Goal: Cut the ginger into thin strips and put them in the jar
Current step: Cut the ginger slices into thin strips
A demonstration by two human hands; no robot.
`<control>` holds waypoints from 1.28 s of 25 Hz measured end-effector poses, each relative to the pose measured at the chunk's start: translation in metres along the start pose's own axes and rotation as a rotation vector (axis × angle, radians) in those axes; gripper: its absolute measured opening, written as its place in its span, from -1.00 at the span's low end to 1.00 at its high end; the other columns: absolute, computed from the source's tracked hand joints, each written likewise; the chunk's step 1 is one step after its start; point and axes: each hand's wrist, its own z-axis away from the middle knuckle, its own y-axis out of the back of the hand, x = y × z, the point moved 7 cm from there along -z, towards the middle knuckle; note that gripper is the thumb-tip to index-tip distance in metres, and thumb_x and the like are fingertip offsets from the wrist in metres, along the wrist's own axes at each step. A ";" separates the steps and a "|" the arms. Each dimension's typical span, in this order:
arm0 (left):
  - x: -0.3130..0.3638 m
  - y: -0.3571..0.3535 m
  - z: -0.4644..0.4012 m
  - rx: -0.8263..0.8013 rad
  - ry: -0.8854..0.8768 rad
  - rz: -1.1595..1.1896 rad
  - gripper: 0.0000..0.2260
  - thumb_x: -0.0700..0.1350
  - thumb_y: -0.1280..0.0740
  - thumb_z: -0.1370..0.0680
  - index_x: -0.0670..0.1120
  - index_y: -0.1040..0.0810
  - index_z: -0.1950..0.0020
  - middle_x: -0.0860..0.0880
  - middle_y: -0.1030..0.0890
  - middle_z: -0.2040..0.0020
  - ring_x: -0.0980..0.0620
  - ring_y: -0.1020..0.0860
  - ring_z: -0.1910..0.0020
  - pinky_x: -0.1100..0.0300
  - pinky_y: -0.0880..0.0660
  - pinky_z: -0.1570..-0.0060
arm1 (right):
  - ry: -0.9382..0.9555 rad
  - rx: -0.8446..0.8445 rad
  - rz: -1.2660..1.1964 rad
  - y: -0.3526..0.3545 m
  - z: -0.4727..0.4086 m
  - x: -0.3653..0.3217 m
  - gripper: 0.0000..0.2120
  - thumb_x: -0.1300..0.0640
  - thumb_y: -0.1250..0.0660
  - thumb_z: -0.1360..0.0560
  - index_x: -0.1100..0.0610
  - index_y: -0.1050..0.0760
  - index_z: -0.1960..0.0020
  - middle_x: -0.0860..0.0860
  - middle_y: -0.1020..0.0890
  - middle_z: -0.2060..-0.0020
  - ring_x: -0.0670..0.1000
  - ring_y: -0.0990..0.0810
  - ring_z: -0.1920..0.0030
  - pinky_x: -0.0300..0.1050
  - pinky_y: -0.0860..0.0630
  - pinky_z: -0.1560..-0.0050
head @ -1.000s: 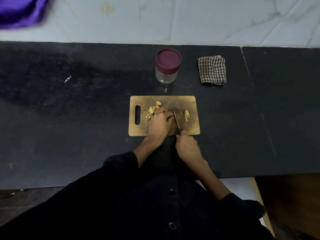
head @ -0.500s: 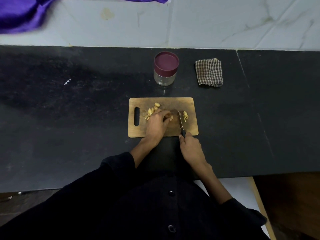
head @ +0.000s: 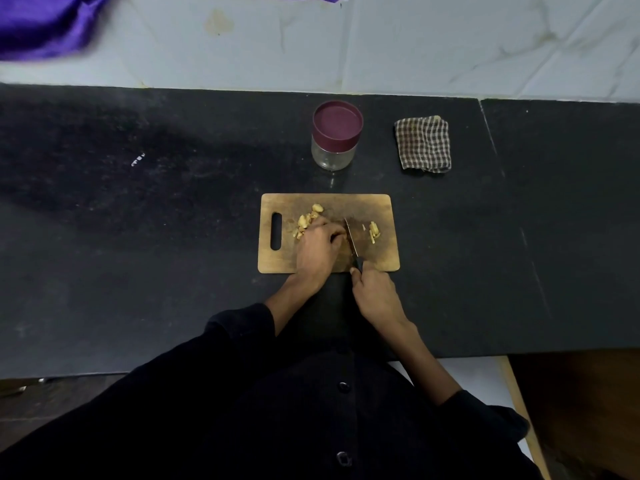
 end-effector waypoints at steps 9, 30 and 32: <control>0.004 0.000 0.002 -0.015 0.021 -0.065 -0.85 -0.15 -0.34 -0.55 -0.06 -0.66 -0.07 -0.01 -0.55 -0.06 0.07 -0.55 0.02 0.15 -0.53 0.00 | -0.031 -0.033 0.075 -0.005 0.000 0.001 -0.75 0.05 -0.05 -0.69 0.22 -0.36 -0.15 0.23 -0.57 -0.08 0.25 -0.56 -0.07 0.16 -0.50 -0.03; 0.001 0.010 0.004 0.037 0.018 0.031 -0.81 -0.28 -0.29 -0.56 -0.15 -0.64 -0.11 -0.06 -0.56 -0.10 0.04 -0.55 -0.04 0.22 -0.49 -0.12 | -0.034 0.014 -0.019 0.007 0.004 0.016 -0.75 0.01 -0.07 -0.68 0.18 -0.39 -0.10 0.21 -0.59 -0.01 0.24 -0.57 -0.03 0.08 -0.50 0.01; 0.007 0.010 0.004 0.024 -0.008 0.034 -0.78 -0.27 -0.28 -0.56 -0.12 -0.62 -0.16 -0.04 -0.55 -0.14 0.05 -0.54 -0.09 0.19 -0.50 -0.13 | -0.053 0.056 -0.017 0.017 0.004 0.023 -0.73 0.01 -0.07 -0.68 0.19 -0.40 -0.16 0.20 -0.60 0.02 0.24 -0.58 -0.02 0.11 -0.52 0.01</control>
